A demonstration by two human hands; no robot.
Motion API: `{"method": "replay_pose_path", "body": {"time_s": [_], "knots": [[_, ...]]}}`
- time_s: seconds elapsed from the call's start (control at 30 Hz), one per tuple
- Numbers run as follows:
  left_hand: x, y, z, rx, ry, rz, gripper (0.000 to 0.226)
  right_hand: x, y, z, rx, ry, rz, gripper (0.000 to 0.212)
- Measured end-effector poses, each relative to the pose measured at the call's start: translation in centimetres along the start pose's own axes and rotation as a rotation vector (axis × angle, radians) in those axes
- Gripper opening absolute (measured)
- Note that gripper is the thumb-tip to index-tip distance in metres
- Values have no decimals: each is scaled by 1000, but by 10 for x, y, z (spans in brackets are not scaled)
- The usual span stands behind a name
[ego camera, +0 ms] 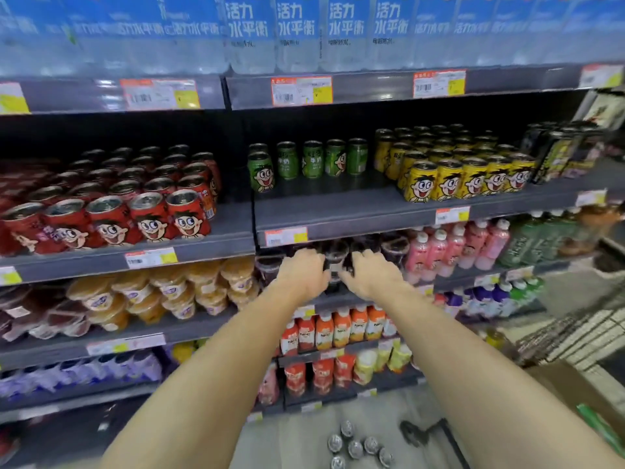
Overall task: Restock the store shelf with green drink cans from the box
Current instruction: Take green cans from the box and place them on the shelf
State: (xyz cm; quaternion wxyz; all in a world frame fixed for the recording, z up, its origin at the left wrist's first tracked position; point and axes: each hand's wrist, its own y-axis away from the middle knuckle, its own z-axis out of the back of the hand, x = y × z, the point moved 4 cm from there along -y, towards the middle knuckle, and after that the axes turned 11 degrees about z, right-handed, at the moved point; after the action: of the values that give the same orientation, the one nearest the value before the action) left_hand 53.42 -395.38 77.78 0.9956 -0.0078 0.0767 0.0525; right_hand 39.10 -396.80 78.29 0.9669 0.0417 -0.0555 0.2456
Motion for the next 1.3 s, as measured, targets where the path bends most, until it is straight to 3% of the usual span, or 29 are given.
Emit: {"method": "replay_pose_path", "body": {"time_s": [0.1, 0.33, 0.7, 1.1, 1.3], "knots": [[-20, 51, -5, -76, -44, -95, 40, 1, 48, -24, 94, 25, -51, 56], [-82, 132, -40, 84, -107, -215, 34, -37, 166, -72, 220, -47, -230, 64], [-212, 181, -60, 88, -178, -429, 34, -120, 310, -55, 95, -123, -416, 56], [-456, 262, -113, 195, -236, -625, 45, -282, 495, -40, 70, -106, -667, 60], [-538, 281, -148, 232, -255, -605, 43, -348, 539, -54, 78, -134, -668, 60]]}}
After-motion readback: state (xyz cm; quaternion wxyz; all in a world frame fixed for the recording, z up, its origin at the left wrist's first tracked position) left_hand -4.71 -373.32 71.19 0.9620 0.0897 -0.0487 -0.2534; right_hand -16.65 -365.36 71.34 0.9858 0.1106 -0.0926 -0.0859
